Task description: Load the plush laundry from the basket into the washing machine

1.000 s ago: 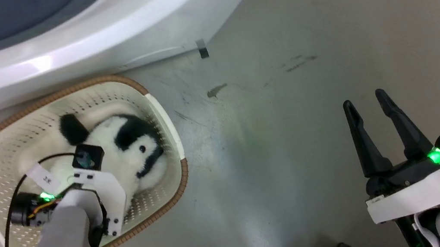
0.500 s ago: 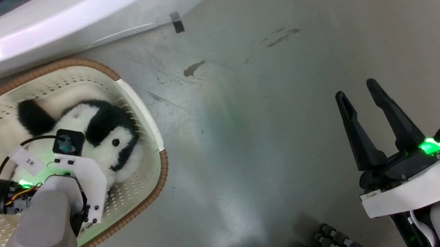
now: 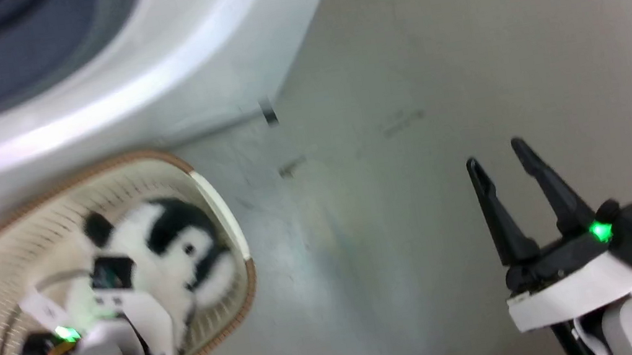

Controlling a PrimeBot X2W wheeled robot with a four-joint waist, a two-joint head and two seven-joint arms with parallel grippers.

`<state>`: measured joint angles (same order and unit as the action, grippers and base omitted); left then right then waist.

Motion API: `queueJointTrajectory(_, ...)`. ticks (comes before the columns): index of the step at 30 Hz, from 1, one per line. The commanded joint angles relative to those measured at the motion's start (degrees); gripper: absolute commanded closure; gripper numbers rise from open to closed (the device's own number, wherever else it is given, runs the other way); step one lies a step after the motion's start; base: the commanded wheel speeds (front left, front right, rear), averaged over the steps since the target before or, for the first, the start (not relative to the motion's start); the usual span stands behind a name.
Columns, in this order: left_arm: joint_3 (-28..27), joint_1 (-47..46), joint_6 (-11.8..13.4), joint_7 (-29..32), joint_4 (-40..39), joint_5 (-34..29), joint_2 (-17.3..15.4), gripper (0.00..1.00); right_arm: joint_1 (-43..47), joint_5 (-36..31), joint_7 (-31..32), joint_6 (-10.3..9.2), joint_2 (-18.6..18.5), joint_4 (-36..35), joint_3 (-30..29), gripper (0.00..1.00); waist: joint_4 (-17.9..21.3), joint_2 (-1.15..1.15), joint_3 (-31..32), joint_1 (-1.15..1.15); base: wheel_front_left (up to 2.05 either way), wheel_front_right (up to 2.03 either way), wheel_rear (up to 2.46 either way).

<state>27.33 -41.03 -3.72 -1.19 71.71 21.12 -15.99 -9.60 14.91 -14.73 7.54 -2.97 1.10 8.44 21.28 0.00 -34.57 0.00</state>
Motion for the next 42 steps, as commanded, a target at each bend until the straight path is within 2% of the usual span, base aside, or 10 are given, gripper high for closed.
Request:
queueJointTrajectory(1,-0.05,1.50,-0.49,-1.48,0.10,0.35,0.48,1.00,1.07,-0.60,-0.27,-0.05,0.10,0.32,0.04,0.00,-1.91,0.00,6.49,0.00,0.00,0.00,0.00)
queueJointTrajectory(6,-1.49,8.22,-1.63,-10.76,-1.02,3.18,3.89,1.00,4.83,-3.38,-0.27,-0.05,0.10,1.60,0.02,0.00,-4.22,0.00,16.51,0.00,0.00,0.00,0.00)
queueJointTrajectory(12,-3.59,14.36,-2.54,-13.69,-6.90,5.45,4.84,1.00,8.61,-4.91,-0.27,-0.05,0.10,2.97,-1.53,0.00,-6.62,0.00,23.81,0.00,0.00,0.00,0.00)
queueJointTrajectory(15,-5.21,17.88,-1.76,-13.77,-14.85,4.85,4.06,1.00,10.03,-5.51,-0.27,-0.05,0.10,3.37,-1.62,0.00,-7.69,0.00,26.44,0.00,0.00,0.00,0.00)
queueJointTrajectory(16,-6.90,22.45,-0.53,-13.78,-23.56,3.53,3.64,1.00,11.21,-5.80,-0.27,-0.05,0.10,3.50,-1.84,0.00,-8.75,0.00,28.44,0.00,0.00,0.00,0.00)
queueJointTrajectory(21,-11.11,29.06,1.63,-13.79,-37.95,1.96,3.74,1.00,12.36,-6.11,-0.27,-0.05,0.10,3.47,-2.08,0.00,-9.74,0.00,30.08,0.00,0.00,0.00,0.00)
queueJointTrajectory(26,-15.27,32.78,3.48,-13.80,-51.26,0.08,4.21,1.00,12.05,-6.13,-0.27,-0.05,0.10,2.99,-1.89,0.00,-9.60,0.00,29.14,0.00,0.00,0.00,0.00)
queueJointTrajectory(30,-16.76,31.51,4.15,-13.80,-58.02,-1.67,3.33,1.00,11.18,-5.84,-0.27,-0.05,0.10,2.29,-1.67,0.00,-8.76,0.00,26.12,0.00,0.00,0.00,0.00)
queueJointTrajectory(37,-18.28,19.33,5.08,-7.23,-63.64,-3.36,-0.91,1.00,7.99,-4.77,-0.27,-0.05,0.10,1.07,-1.36,0.00,-6.55,0.00,17.74,0.00,0.00,0.00,0.00)
queueJointTrajectory(42,-19.65,7.11,4.29,0.48,-63.84,-4.50,-6.14,1.00,4.56,-2.90,-0.27,-0.05,0.10,0.23,-1.26,0.00,-3.89,0.00,10.82,0.00,0.00,0.00,0.00)
